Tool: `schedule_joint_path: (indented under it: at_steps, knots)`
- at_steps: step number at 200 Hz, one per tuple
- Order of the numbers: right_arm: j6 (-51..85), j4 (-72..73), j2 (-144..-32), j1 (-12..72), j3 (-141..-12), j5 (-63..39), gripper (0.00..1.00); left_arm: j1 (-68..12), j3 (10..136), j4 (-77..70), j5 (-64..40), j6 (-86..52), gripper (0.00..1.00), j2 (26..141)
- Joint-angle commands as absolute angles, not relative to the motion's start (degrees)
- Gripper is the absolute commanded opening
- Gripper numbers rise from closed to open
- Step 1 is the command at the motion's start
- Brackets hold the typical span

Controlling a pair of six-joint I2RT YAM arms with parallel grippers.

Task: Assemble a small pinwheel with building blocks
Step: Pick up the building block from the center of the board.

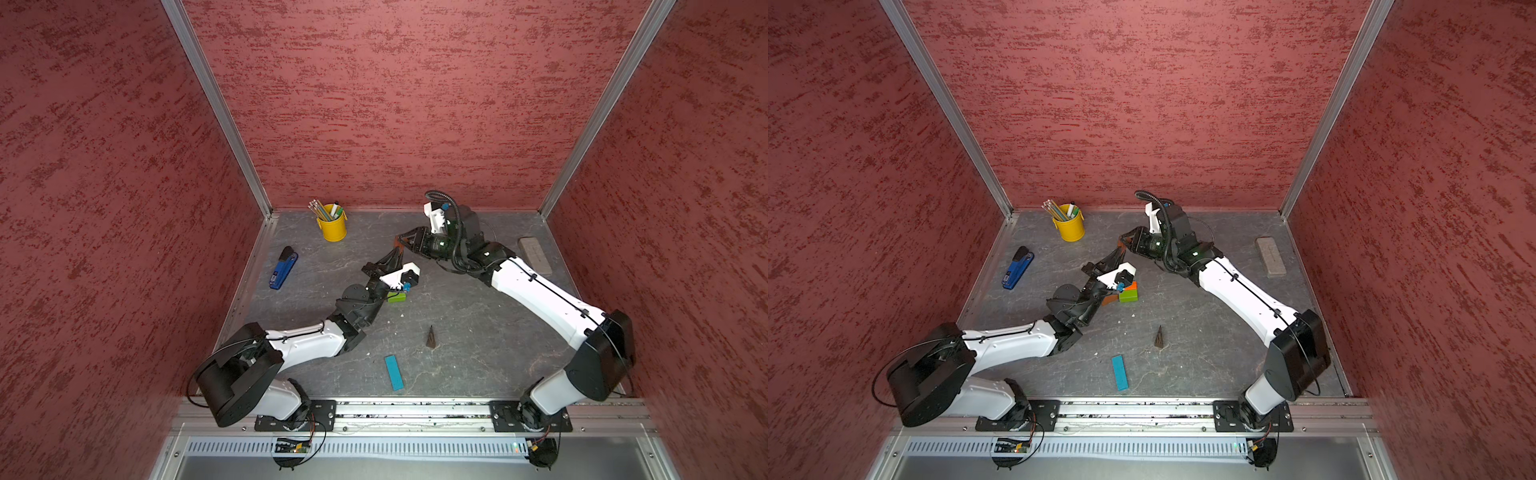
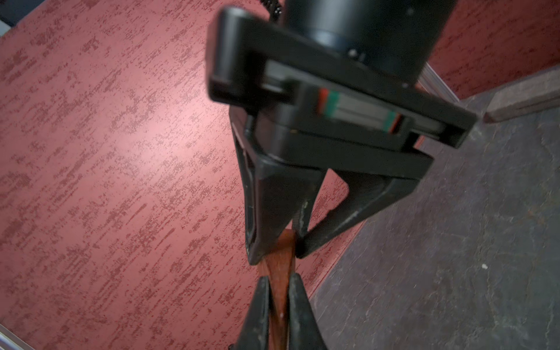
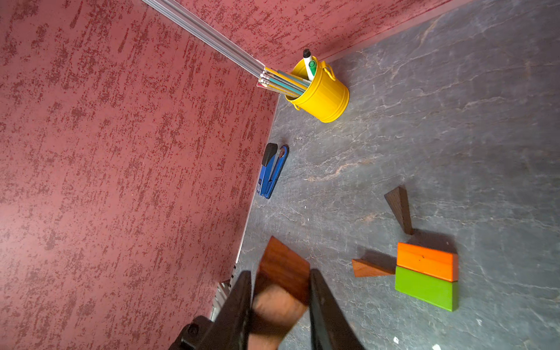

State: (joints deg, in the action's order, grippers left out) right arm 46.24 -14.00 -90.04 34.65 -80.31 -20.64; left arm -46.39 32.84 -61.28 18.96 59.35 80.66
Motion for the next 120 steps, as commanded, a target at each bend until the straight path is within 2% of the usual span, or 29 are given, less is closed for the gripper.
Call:
schedule_joint_path:
  at_steps: [1, 32, 60, 69, 76, 84, 95, 96, 97, 99, 120]
  knots:
    - [45.97, -12.48, -90.79, 34.45, -81.61, -20.66, 0.21, -48.36, 34.98, -63.08, 18.71, 66.84, 0.0, 81.93]
    - [45.88, -11.4, -90.68, 34.45, -80.86, -21.29, 0.11, -50.2, 35.3, -64.35, 19.2, 73.97, 0.0, 83.87]
    - [45.38, -10.7, -90.44, 34.45, -80.33, -20.88, 0.05, -50.45, 35.54, -67.4, 20.96, 74.45, 0.0, 85.39]
    - [44.98, -10.88, -90.41, 34.41, -80.3, -20.29, 0.05, -50.24, 35.35, -68.66, 21.35, 73.76, 0.13, 85.56]
    - [44.74, -10.9, -90.44, 34.45, -80.34, -19.8, 0.05, -49.98, 35.17, -69.15, 21.52, 73.08, 0.2, 85.53]
    - [44.51, -10.86, -90.48, 34.32, -80.29, -18.89, 0.05, -49.55, 35.04, -69.06, 21.66, 71.84, 0.34, 85.22]
    - [44.46, -10.72, -90.95, 34.12, -80.49, -18.52, 0.05, -48.8, 34.9, -67.61, 21.69, 69.3, 0.72, 84.55]
    - [44.46, -10.72, -91.05, 34.02, -80.54, -18.53, 0.05, -48.75, 34.9, -67.47, 21.7, 69.1, 0.86, 84.46]
    - [44.47, -10.72, -91.14, 33.97, -80.57, -18.45, 0.05, -48.72, 34.89, -67.31, 21.75, 68.87, 0.93, 84.37]
    - [44.43, -10.72, -91.25, 33.96, -80.59, -18.35, 0.05, -48.59, 34.83, -67.03, 21.72, 68.37, 0.99, 84.26]
    - [43.3, -11.36, -93.43, 33.23, -81.17, -16.76, 0.05, -47.86, 33.91, -64.44, 23.76, 64.63, 1.0, 81.71]
